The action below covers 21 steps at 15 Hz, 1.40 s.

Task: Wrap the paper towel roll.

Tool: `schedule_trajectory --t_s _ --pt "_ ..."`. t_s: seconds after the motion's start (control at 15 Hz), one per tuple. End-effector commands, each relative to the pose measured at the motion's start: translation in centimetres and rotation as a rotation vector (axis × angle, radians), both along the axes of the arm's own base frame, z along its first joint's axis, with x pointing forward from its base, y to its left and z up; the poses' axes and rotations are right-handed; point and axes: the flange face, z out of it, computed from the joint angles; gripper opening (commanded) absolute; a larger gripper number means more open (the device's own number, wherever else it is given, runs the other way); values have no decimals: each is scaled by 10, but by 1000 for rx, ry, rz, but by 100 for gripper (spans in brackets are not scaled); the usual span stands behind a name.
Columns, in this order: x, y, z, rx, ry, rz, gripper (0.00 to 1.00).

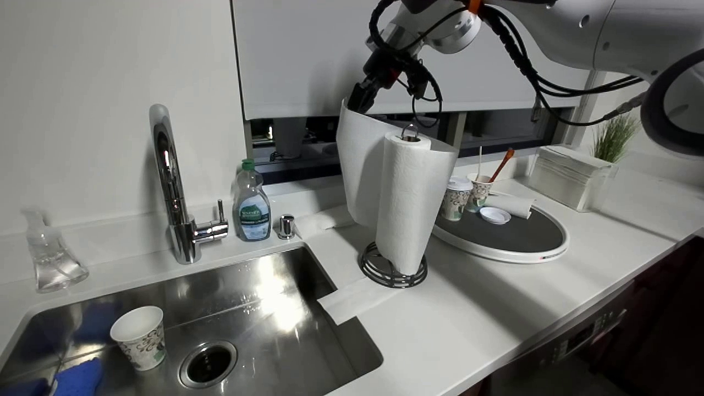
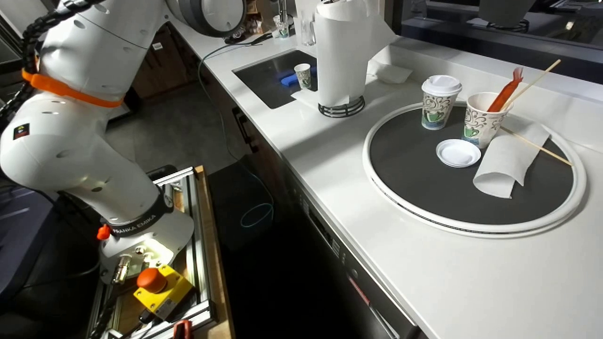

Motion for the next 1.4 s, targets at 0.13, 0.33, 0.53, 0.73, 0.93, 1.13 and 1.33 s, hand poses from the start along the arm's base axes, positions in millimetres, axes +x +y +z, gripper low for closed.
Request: schedule_trajectory --t_s 0.13,0.33,0.53,0.73,0.93,1.13,1.33 --pt "-3 8 6 28 -11 26 1" --pt "-9 20 -2 23 4 101 0" --pt "-29 49 -14 15 49 264 0" --pt "-50 73 -28 -5 111 417 0" --pt "-68 88 -41 -4 167 562 0" --pt "-80 90 -54 14 225 669 0" --pt "-86 82 -59 28 267 733 0"
